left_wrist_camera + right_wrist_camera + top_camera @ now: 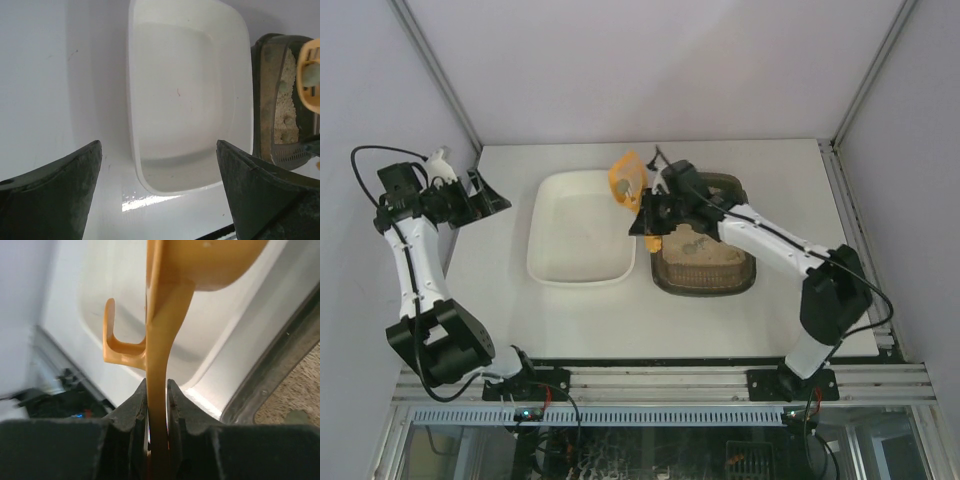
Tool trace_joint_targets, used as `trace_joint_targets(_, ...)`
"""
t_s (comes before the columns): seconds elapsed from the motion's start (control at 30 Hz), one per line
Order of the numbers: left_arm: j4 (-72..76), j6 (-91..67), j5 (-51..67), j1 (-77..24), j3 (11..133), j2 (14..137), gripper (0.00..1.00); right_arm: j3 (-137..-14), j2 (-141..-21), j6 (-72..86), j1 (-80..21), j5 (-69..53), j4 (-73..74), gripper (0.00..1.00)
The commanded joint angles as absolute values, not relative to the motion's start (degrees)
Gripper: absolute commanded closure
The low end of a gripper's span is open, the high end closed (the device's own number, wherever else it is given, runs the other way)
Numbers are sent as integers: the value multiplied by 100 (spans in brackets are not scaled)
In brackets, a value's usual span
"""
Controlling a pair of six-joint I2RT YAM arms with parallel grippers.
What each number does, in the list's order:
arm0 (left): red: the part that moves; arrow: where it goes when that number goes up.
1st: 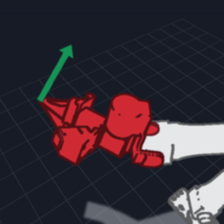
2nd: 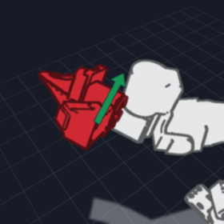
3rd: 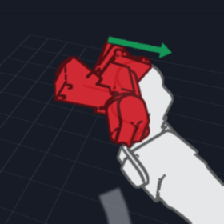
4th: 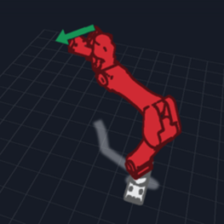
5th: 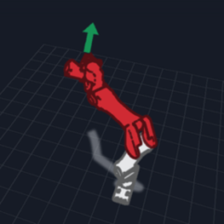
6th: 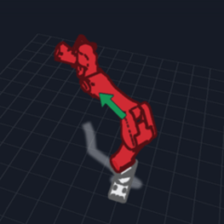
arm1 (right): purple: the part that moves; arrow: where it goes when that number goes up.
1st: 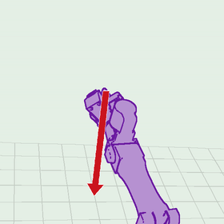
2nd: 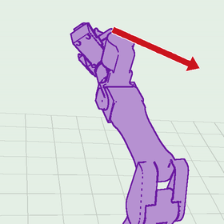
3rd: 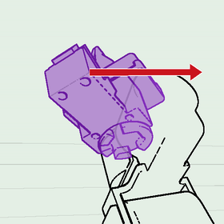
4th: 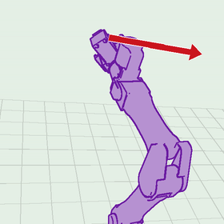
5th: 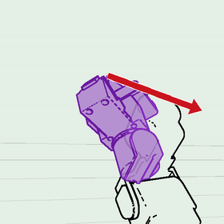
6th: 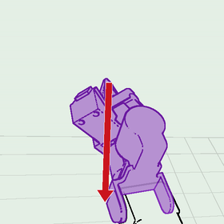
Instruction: Clean the litter box
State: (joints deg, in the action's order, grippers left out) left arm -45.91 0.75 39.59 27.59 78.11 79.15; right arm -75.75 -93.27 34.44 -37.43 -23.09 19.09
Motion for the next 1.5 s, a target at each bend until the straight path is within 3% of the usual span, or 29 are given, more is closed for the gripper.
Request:
trace_joint_targets(0.0, -5060, 394, 4368, 2849, 7979, 7994, 0, -8648, -10170, 2355, -4498, 52, 4254, 100)
trace_joint_targets(0.17, -4954, 318, 4394, 2863, 7716, 8045, 0, -9857, -11011, 1962, -5375, 2156, 5299, 100)
trace_joint_targets(0.3, -4773, 295, 4384, 2860, 7539, 7957, 0, -10370, -11396, 1907, -5637, 2715, 5628, 100)
trace_joint_targets(0.7, -4719, 455, 4656, 2838, 7298, 7827, 0, -10498, -11229, 1913, -5593, 2699, 5579, 100)
trace_joint_targets(0.83, -4659, 305, 4475, 2583, 7348, 7772, 0, -10204, -10515, 2223, -5471, 2642, 5639, 100)
trace_joint_targets(1.1, -4350, -67, 4302, 1581, 7429, 7691, 0, -8429, -8928, 3011, -3886, 1529, 6360, 100)
trace_joint_targets(1.47, -3774, -1045, 5077, 1291, 7291, 7517, 0, -8382, -9672, 3149, -3180, 544, 7216, 100)
